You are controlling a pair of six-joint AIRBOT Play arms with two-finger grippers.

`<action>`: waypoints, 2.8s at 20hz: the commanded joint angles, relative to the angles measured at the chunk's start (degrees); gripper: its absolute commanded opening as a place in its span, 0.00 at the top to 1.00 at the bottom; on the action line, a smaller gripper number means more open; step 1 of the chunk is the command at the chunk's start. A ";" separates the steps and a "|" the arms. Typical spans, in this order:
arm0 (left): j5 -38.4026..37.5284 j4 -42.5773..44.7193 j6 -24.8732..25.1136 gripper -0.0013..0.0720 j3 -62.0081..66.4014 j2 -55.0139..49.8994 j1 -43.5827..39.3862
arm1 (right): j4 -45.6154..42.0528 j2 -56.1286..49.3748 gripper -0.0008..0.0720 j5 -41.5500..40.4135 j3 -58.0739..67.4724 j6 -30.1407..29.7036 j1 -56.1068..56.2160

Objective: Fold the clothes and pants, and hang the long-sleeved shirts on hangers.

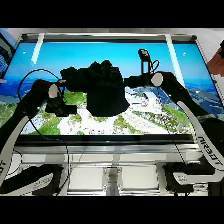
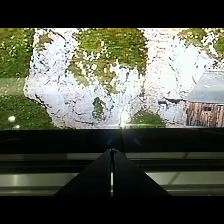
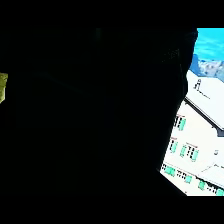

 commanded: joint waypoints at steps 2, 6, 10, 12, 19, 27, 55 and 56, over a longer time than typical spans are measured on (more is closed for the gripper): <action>0.04 0.02 0.02 0.94 -0.02 0.02 0.00 | 0.61 -7.06 0.74 7.58 8.59 -1.88 0.04; 0.02 0.02 0.02 0.94 -0.02 0.02 -0.02 | 2.05 -18.82 0.43 9.11 23.37 -3.13 0.00; 0.04 0.02 0.02 0.94 -0.02 0.02 -0.02 | 2.16 -31.98 0.35 10.05 38.60 -1.05 0.00; 0.04 0.02 0.02 0.94 -0.02 0.02 -0.02 | 3.02 -37.16 0.34 10.54 43.95 -0.92 0.02; 0.04 0.02 0.02 0.94 -0.02 0.02 -0.02 | 5.97 -39.54 0.28 7.74 44.06 -3.54 0.92; 0.04 0.02 0.02 0.94 -0.02 0.02 0.00 | 2.86 -39.78 0.32 3.78 44.06 0.04 5.03; 7.28 0.02 0.02 0.94 -0.02 0.02 -0.04 | -15.13 14.14 0.92 41.70 1.60 -6.25 -44.85; 8.72 0.09 0.24 0.94 -0.02 0.02 -0.02 | -16.09 15.52 0.92 39.45 -2.67 -6.64 -47.41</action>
